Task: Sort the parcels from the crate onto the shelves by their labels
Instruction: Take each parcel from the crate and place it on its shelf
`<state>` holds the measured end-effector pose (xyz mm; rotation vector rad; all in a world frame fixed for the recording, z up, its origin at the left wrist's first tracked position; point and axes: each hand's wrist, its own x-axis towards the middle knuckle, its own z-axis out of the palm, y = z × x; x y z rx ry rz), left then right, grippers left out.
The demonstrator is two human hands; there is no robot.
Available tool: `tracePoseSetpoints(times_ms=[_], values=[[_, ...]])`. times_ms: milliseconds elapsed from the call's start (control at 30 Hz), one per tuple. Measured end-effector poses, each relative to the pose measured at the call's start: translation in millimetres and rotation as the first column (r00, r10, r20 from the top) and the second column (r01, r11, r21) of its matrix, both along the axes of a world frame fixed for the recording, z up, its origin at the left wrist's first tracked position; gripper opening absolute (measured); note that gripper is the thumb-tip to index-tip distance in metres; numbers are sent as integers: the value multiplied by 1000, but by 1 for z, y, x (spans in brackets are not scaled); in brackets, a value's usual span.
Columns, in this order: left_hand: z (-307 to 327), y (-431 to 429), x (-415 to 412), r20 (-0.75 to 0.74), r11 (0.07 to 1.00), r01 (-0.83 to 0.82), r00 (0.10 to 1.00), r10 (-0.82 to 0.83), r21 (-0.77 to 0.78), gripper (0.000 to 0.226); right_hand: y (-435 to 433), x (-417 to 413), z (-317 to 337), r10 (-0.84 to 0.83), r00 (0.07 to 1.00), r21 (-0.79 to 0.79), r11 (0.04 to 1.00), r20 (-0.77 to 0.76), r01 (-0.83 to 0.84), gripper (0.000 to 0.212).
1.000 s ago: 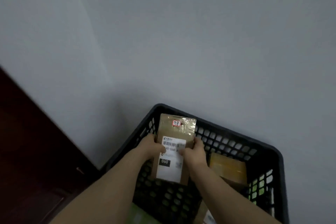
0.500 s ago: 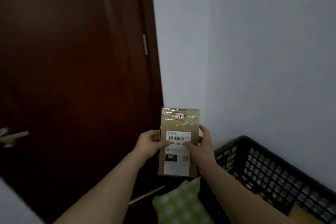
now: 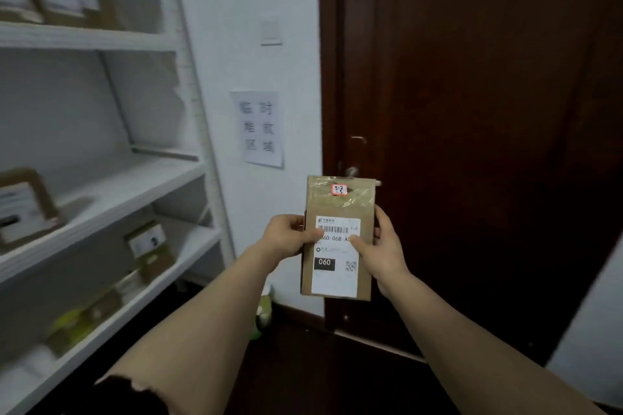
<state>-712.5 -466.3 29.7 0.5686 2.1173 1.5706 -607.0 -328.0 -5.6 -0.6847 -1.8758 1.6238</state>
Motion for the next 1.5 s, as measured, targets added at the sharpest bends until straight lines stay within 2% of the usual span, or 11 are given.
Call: tracePoseSetpoints(times_ms=[100,333,500,667,967,1300,1500], values=[[-3,-64,-32,6,992,-119,993,119,-32,33,-51,-50,-1,113,993,23,993,18,-113,76],[-5,-178,-60,-87,917,-394,918,388,-69,28,-145,-126,3,398,915,72,913,72,-402,76],[-6,-227,-53,-77,822,-566,824,561,-64,28,-193,-148,8,553,830,95,825,71,-557,59],[-9,-260,-41,-78,741,-669,743,665,-58,26,-229,-153,9,651,756,91,751,65,-654,52],[-12,-296,-16,-74,660,-749,663,745,-67,24,-268,-146,7,746,662,53,660,74,-750,55],[-16,-324,17,-108,593,-802,597,795,-75,24,-297,-126,8,812,576,66,573,90,-817,43],[-18,-341,39,-118,555,-827,563,818,-92,26,-314,-118,7,837,534,61,531,121,-845,52]])
